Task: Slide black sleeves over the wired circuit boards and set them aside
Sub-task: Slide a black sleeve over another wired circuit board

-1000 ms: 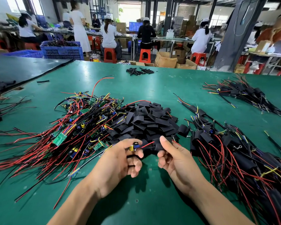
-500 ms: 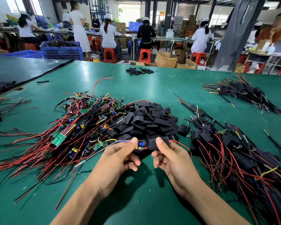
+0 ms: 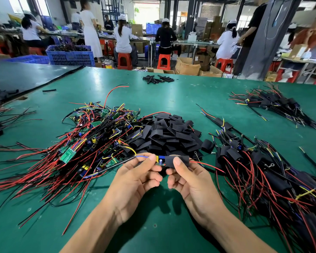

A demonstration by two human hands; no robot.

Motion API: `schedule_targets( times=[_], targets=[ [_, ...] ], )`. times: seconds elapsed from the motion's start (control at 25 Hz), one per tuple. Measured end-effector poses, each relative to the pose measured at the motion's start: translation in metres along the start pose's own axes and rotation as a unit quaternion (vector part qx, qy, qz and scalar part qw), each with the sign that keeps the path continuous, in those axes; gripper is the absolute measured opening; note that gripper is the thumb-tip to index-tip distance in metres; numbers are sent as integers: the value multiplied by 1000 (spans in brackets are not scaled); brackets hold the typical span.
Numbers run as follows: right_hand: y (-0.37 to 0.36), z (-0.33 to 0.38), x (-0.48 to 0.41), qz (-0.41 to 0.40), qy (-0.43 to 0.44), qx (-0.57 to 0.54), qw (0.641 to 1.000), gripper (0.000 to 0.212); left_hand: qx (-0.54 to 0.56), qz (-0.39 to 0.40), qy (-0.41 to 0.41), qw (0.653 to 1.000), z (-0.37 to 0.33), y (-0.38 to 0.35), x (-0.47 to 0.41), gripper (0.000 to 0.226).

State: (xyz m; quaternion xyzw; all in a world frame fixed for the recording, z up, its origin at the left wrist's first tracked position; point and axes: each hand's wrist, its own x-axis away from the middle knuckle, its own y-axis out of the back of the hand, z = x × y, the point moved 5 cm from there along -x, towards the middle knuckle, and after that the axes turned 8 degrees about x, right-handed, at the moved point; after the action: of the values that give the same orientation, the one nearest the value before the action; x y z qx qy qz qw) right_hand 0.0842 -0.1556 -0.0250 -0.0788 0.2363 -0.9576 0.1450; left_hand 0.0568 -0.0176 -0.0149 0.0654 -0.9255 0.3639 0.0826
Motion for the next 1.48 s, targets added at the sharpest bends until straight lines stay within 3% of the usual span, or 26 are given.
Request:
schedule_targets(
  times=[0.28,0.72,1.12,1.32,1.48],
  targets=[
    [-3,0,2,24,36,44,998,16,-3,-8,44,999,6,0,0,26],
    [-6,8,3,53,65,88,993,16,-57,24,23,998,4,-1,1,25],
    [-6,9,2,98,67,118,986,21,-72,55,35,995,6,1,1,10],
    [-8,7,4,94,36,103,989,24,-77,61,40,994,6,3,-1,14],
    [-9,4,4,83,-37,115,989,46,-75,34,17,996,2,7,-3,22]
  ],
)
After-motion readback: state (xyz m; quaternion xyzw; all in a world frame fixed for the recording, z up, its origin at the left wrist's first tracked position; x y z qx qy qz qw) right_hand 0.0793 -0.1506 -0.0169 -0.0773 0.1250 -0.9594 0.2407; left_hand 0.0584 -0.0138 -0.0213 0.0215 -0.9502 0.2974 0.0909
